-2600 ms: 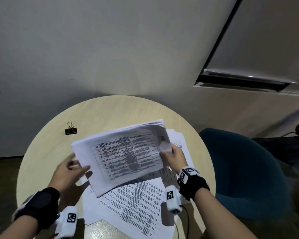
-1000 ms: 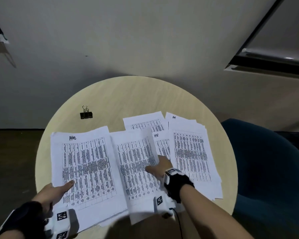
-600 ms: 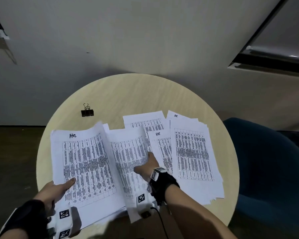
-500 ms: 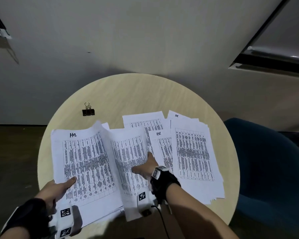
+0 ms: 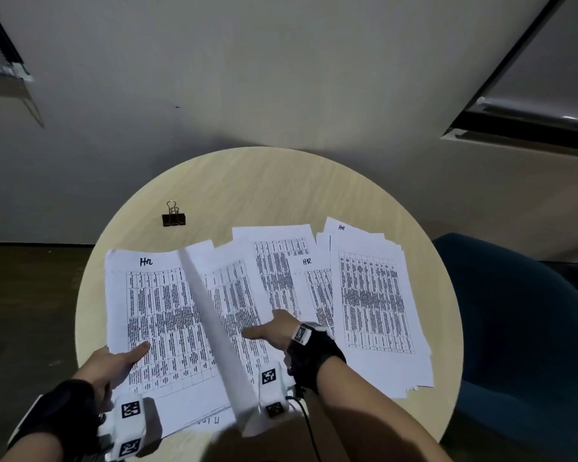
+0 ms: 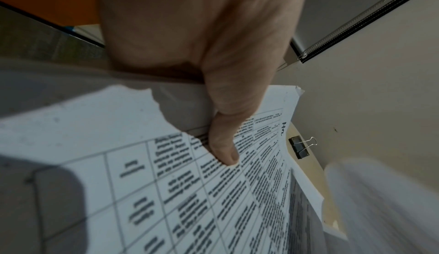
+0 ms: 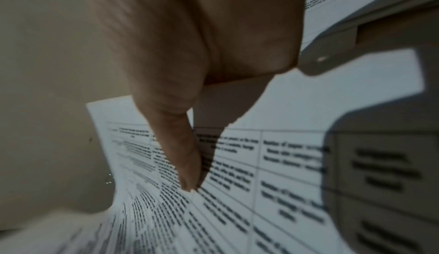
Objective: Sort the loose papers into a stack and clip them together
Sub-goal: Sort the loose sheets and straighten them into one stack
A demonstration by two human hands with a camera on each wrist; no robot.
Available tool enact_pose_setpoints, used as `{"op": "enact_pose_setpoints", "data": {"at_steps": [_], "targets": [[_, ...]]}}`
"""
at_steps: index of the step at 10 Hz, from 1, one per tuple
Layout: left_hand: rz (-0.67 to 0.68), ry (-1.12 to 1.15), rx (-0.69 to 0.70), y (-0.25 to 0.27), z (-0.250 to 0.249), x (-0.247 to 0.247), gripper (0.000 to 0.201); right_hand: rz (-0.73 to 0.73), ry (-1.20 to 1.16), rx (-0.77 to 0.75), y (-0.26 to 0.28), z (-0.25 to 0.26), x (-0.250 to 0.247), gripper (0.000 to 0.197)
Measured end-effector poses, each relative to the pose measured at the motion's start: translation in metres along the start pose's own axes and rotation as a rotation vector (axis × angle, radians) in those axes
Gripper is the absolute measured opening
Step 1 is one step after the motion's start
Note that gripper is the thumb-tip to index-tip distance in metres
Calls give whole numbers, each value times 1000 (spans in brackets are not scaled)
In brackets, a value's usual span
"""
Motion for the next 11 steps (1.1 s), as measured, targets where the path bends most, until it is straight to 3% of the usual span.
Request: {"op": "enact_pose_setpoints", "data": {"at_steps": [1, 2, 3, 4, 5, 6, 7, 8, 11], "targets": [[18, -35, 14, 6, -6, 3, 55, -40, 12, -85, 0, 3, -7, 60], [45, -79, 59, 12, -11, 4, 45, -249, -45, -172, 11, -5, -49, 18], [64, -87, 138, 8, -10, 8, 41, -345, -51, -113, 29, -29, -94, 14], [140, -87, 221, 17, -16, 20, 49, -480, -76, 48, 60, -87, -160, 16], [176, -89, 248, 27, -28, 34, 47, -559, -71, 225, 78, -126, -194, 26], [199, -133, 267, 33, -47, 55, 49, -603, -97, 386, 84, -162, -210, 85], [199, -182, 259, 33, -55, 71, 43, -597, -63, 368, 78, -169, -206, 99], [153, -169, 218, 35, -62, 88, 28, -600, -37, 371, 70, -171, -198, 93], [106, -153, 243, 37, -62, 93, 29, -583, -49, 391, 63, -164, -191, 75]]}}
Point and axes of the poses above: each hand's wrist, its own y-axis away from the middle knuckle, its own x-axis out of the palm, z = x × y, the point moved 3 cm from there along -y, towards the middle knuckle, and after that the axes turned 15 degrees about -x, right-handed, at the moved point
